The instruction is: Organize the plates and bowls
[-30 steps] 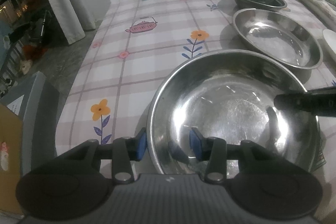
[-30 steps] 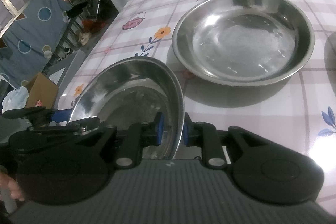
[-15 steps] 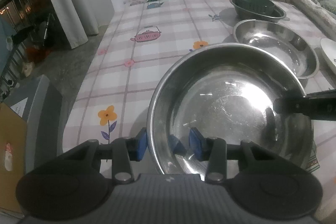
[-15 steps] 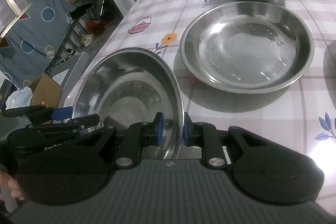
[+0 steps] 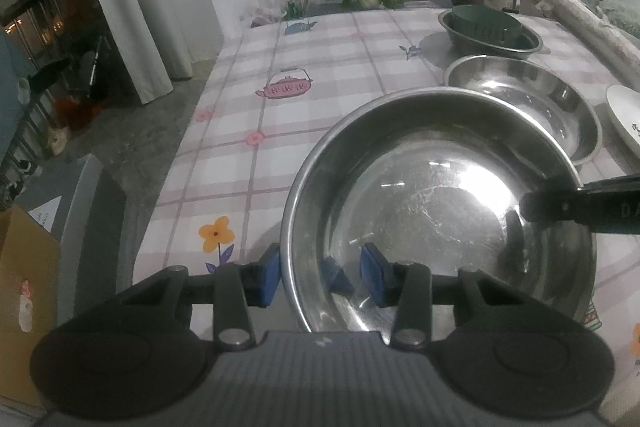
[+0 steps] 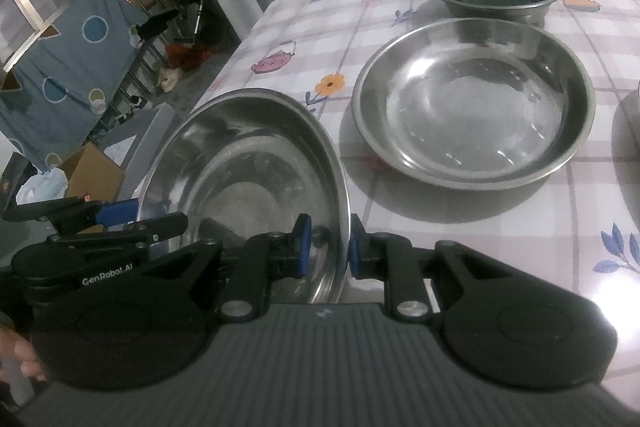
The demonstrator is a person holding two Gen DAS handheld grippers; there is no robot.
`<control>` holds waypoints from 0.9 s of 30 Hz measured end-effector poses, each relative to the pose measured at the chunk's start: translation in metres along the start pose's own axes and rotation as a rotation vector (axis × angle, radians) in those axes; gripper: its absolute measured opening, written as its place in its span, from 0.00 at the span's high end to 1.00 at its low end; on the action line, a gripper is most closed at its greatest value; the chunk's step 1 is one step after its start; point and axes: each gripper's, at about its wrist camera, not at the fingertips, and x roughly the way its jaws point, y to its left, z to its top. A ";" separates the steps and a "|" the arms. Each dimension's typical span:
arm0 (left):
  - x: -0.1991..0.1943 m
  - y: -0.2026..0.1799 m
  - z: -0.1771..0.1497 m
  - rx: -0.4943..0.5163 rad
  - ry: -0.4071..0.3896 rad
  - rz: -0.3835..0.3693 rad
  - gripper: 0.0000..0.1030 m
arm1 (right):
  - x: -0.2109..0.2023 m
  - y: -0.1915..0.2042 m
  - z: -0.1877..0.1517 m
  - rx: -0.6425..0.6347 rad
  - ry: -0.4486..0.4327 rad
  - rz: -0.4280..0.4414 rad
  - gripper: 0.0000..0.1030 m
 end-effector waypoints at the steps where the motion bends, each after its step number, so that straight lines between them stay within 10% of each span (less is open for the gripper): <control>1: -0.001 0.000 0.001 -0.004 -0.004 0.004 0.58 | -0.001 0.001 0.001 0.000 -0.001 0.003 0.82; 27: -0.020 -0.029 0.036 -0.055 -0.086 0.013 0.58 | -0.044 -0.020 0.034 -0.036 -0.046 0.012 0.82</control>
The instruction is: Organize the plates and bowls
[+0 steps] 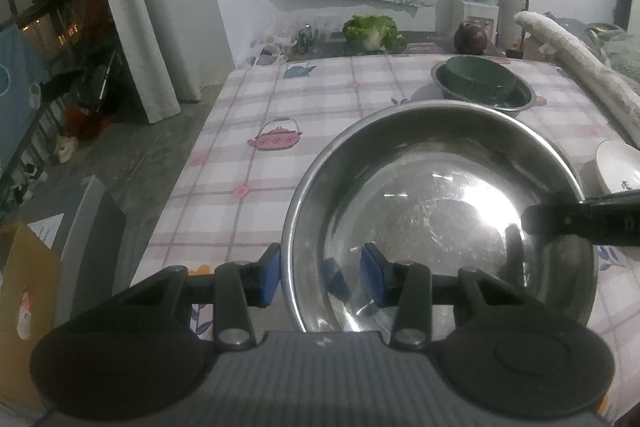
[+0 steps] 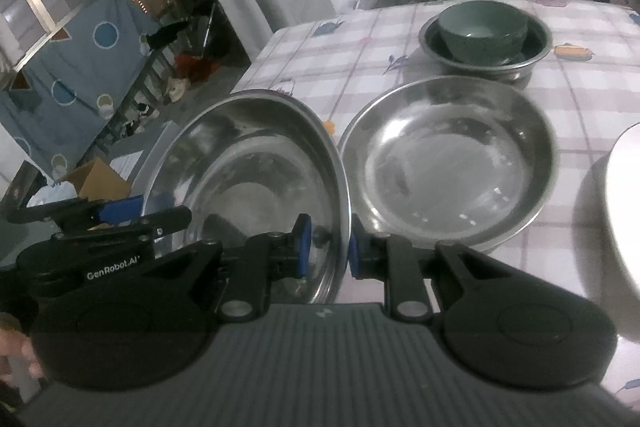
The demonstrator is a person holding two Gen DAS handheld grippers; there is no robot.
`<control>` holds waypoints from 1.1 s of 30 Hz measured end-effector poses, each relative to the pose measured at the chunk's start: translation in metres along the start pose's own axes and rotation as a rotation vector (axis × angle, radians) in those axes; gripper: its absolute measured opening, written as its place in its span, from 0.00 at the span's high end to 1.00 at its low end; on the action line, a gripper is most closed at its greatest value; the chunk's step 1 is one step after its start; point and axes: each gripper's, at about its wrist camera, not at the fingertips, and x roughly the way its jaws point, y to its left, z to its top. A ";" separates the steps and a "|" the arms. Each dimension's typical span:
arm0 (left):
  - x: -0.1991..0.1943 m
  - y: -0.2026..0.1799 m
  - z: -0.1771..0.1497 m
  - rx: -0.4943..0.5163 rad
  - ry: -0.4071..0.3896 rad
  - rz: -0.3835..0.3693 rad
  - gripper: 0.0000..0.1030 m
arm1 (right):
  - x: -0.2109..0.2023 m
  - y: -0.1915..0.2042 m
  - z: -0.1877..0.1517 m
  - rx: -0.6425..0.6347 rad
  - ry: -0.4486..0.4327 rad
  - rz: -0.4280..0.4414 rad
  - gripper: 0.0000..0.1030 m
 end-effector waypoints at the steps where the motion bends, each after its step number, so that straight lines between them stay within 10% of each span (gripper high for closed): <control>1: 0.000 -0.003 0.002 0.005 -0.002 -0.001 0.58 | -0.002 -0.002 0.001 0.004 -0.004 0.000 0.82; 33: 0.058 -0.075 0.058 0.182 0.003 -0.090 0.58 | -0.010 -0.080 0.014 0.196 -0.080 -0.094 0.80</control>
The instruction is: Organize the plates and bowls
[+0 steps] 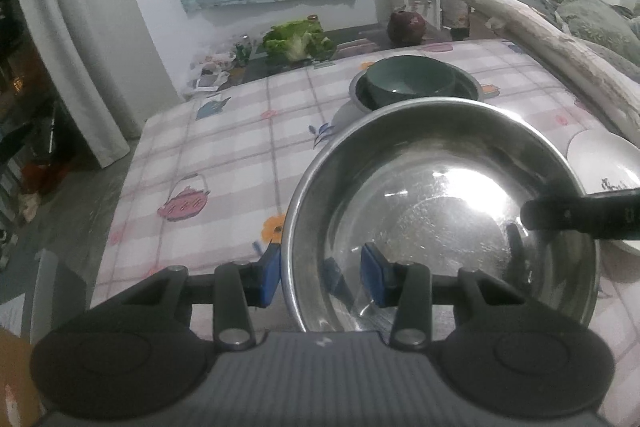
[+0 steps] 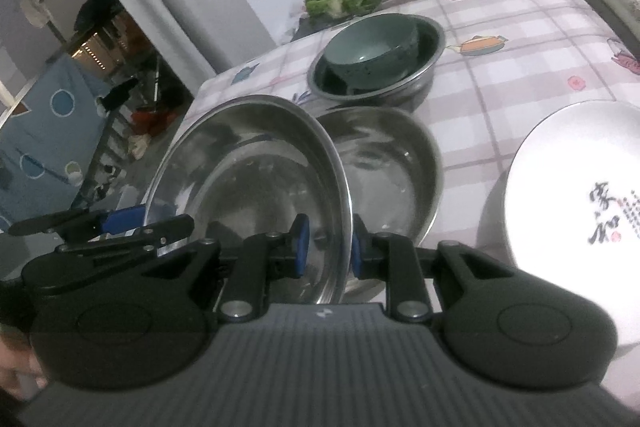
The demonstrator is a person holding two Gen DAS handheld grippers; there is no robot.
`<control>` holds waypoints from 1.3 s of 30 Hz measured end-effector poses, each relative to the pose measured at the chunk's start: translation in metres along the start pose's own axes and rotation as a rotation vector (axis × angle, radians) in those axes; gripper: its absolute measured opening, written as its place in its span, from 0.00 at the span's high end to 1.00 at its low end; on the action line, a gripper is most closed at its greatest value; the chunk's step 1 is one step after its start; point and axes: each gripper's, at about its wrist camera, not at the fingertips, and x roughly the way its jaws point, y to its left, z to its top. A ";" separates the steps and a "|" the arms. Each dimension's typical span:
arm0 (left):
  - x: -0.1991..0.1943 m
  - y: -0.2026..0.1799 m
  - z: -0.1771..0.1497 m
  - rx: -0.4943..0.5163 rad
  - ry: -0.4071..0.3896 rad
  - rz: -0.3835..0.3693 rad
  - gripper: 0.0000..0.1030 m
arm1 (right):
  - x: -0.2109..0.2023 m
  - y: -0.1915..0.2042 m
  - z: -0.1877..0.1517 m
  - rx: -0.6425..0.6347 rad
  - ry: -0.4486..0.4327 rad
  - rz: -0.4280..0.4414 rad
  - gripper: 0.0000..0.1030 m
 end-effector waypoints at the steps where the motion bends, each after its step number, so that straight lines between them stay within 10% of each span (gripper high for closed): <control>1: 0.004 -0.001 0.003 0.004 0.003 -0.002 0.58 | 0.002 -0.002 0.003 0.003 -0.001 -0.004 0.80; 39: 0.039 -0.013 0.011 0.087 0.042 -0.088 0.57 | 0.055 -0.038 0.027 0.060 0.061 -0.081 0.75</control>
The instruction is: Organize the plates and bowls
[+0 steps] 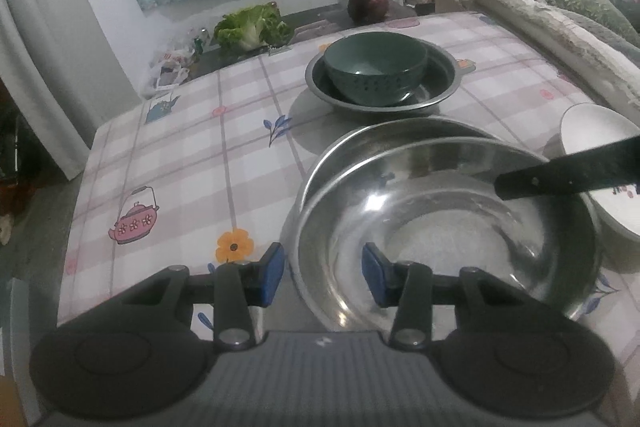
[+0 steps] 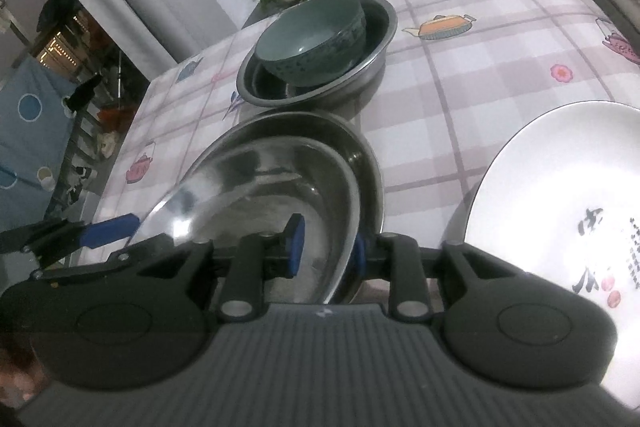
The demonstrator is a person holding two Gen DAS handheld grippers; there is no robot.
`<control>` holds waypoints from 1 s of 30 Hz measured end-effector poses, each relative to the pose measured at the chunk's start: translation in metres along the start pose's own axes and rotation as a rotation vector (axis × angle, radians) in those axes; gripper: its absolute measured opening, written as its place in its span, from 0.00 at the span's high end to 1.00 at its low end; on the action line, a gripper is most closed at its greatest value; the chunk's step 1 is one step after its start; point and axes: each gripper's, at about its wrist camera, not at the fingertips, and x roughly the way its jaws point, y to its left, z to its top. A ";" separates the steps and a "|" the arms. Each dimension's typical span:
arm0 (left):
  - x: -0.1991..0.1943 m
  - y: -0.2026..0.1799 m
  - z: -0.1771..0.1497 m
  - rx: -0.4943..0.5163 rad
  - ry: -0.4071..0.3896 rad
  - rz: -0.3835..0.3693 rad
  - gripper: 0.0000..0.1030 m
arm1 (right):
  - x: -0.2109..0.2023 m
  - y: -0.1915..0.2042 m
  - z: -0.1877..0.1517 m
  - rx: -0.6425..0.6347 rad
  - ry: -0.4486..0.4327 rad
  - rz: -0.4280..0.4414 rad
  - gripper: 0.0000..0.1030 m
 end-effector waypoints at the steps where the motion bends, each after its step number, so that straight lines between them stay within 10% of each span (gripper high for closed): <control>1: -0.001 0.000 0.000 -0.002 -0.001 0.000 0.57 | 0.000 0.000 0.000 0.001 -0.002 -0.001 0.74; 30: 0.002 0.013 -0.009 -0.053 0.010 0.021 0.57 | -0.023 0.010 0.016 -0.090 -0.051 -0.109 0.46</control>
